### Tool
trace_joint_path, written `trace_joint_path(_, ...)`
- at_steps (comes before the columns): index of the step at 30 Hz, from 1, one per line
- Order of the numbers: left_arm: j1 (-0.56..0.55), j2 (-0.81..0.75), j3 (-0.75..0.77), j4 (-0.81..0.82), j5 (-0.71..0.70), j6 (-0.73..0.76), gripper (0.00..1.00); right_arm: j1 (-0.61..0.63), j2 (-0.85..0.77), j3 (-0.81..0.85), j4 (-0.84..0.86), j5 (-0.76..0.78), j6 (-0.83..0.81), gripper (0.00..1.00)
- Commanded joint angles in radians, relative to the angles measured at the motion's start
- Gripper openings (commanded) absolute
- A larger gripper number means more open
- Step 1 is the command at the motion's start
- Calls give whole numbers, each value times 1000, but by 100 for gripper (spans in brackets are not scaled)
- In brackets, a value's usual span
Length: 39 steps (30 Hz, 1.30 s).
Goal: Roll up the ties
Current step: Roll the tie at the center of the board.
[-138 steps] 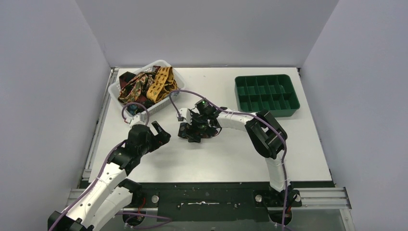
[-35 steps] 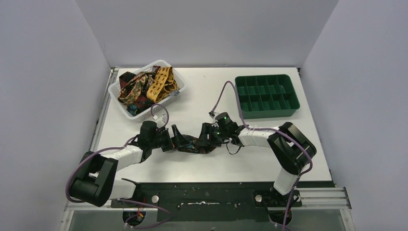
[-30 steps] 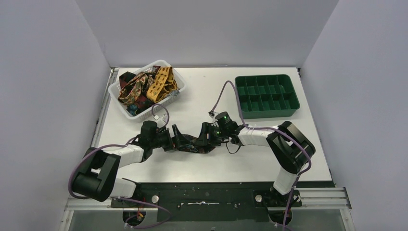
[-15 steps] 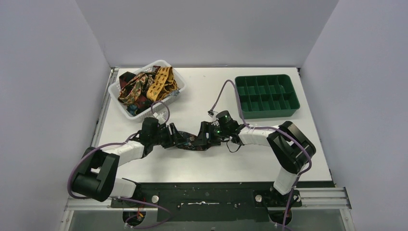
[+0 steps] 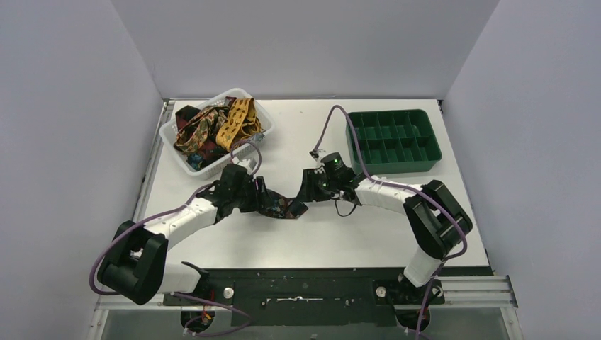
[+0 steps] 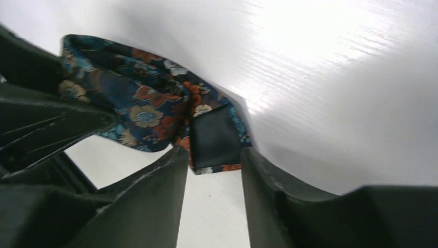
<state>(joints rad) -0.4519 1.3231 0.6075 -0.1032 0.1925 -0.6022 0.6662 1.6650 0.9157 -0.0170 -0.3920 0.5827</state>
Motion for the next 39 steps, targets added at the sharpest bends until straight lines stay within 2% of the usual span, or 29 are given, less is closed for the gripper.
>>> trace_joint_path(1,-37,15,79,-108,-117,42,50,-2,60,57,-14,12,-74,39)
trace_joint_path(8,-48,15,99,-125,-164,22,50,11,132,72,-31,20,-166,35)
trace_joint_path(15,-54,14,136,-179,-209,43,50,92,189,127,-189,233,-237,27)
trace_joint_path(20,-73,22,170,-235,-276,52,50,138,195,119,-225,319,-235,20)
trace_joint_path(23,-96,23,201,-279,-335,58,50,141,169,84,-190,239,-199,19)
trace_joint_path(27,-162,41,257,-325,-417,102,50,114,151,20,-46,-63,-86,19)
trace_joint_path(29,-203,62,289,-369,-467,137,50,87,141,-13,38,-149,-13,20)
trace_joint_path(34,-287,124,356,-498,-612,198,50,4,93,-74,124,-213,62,23)
trace_joint_path(39,-297,120,363,-508,-618,211,50,-20,88,-84,90,-210,48,25)
